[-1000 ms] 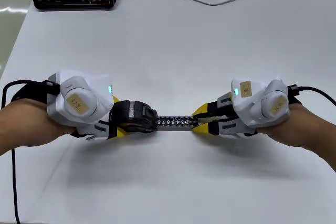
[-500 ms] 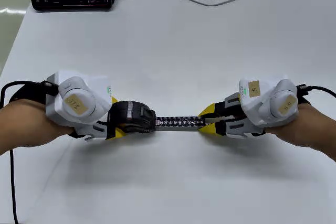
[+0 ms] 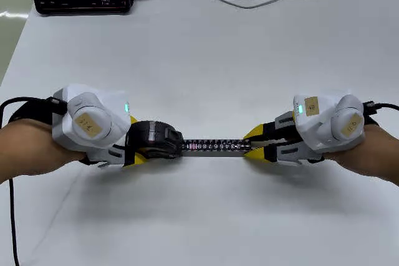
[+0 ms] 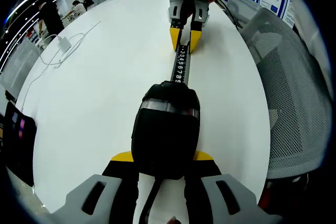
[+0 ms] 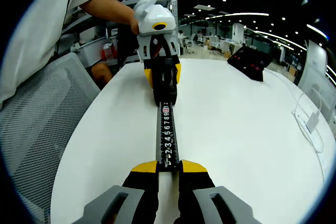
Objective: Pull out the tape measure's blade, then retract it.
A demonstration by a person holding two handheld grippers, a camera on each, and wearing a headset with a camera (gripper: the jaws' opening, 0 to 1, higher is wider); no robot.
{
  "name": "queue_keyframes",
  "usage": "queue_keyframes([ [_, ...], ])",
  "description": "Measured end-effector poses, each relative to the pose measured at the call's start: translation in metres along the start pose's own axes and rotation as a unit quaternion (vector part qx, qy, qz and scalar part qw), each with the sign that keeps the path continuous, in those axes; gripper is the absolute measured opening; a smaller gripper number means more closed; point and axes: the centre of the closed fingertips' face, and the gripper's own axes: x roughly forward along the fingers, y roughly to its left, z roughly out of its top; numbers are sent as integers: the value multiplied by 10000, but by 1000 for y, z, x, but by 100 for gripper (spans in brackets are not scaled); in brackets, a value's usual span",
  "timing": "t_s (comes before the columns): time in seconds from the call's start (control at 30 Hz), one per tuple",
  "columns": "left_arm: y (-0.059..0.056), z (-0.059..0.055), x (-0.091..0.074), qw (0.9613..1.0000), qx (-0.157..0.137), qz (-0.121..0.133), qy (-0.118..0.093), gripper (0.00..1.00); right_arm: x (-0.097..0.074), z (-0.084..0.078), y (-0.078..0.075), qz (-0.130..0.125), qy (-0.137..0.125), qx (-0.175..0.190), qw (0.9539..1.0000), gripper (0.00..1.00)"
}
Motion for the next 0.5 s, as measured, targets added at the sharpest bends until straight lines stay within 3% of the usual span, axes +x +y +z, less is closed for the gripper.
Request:
queue_keyframes([
  [0.5,0,0,0,10000,17,-1,8,28,-12,-10,-1,-42,86,42,9999,10],
])
